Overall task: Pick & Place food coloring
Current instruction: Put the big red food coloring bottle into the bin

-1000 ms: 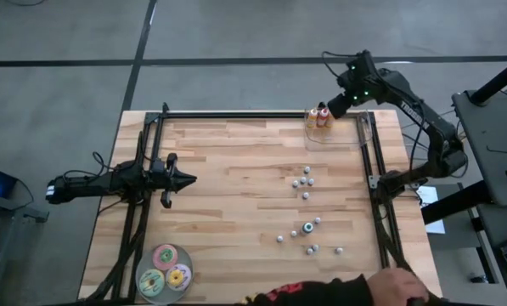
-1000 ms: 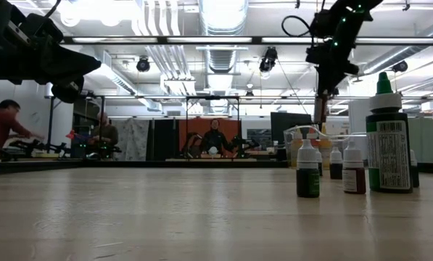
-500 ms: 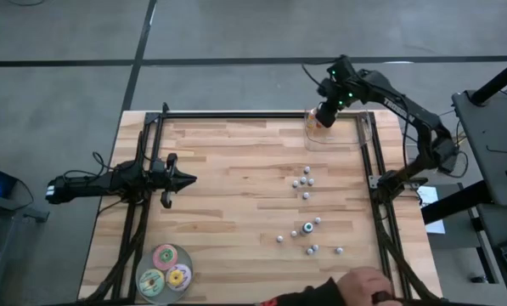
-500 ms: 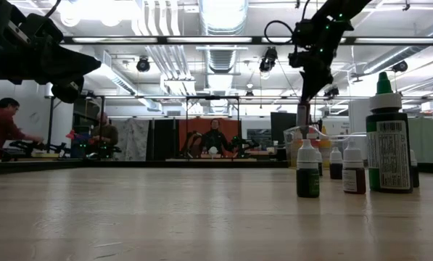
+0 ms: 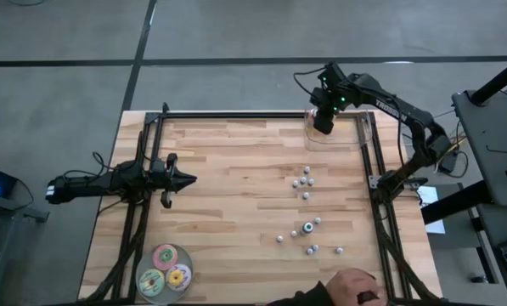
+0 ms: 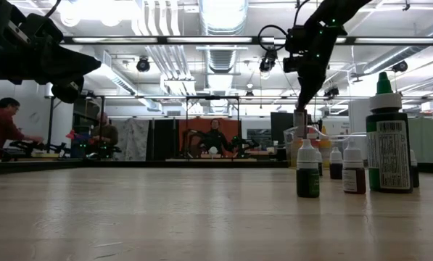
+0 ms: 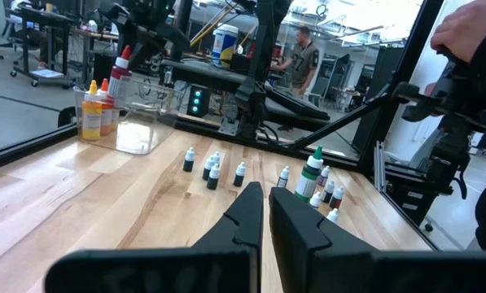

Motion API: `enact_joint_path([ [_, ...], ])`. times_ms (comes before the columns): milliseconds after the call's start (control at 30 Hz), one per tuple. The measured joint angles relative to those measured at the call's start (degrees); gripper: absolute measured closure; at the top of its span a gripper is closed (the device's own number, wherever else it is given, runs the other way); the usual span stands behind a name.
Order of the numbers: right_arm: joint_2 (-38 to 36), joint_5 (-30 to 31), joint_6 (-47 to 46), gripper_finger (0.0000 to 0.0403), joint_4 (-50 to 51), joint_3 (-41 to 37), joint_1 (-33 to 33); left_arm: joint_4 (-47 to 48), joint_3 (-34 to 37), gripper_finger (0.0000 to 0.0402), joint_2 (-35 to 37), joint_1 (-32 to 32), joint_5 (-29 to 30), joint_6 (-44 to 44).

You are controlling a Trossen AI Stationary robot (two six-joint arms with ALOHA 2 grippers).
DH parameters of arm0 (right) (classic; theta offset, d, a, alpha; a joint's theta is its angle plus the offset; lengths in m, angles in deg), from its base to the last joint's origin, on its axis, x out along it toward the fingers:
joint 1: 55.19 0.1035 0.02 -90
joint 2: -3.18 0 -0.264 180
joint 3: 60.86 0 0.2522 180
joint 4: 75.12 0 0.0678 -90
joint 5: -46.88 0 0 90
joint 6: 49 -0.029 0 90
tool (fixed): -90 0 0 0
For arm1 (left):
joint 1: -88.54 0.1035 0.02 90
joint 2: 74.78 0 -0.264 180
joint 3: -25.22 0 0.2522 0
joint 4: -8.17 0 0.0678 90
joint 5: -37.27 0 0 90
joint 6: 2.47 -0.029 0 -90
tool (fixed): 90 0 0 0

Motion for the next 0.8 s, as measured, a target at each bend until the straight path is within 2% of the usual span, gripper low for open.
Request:
enact_joint_path([
  [233, 0.7, -0.1, 4.0, 0.0294, -0.1, -0.1, 0.2, 0.0, 0.0, 0.0402, 0.0, 0.0, 0.0, 0.0],
  [500, 0.7, -0.2, 13.9, 0.0294, 0.0, -0.1, 0.2, 0.0, 0.0, 0.0402, 0.0, 0.0, 0.0, 0.0],
  [800, 1.3, -7.2, 24.3, 0.0294, 0.1, -0.1, 0.2, 0.0, 0.0, 0.0402, 0.0, 0.0, 0.0, 0.0],
])
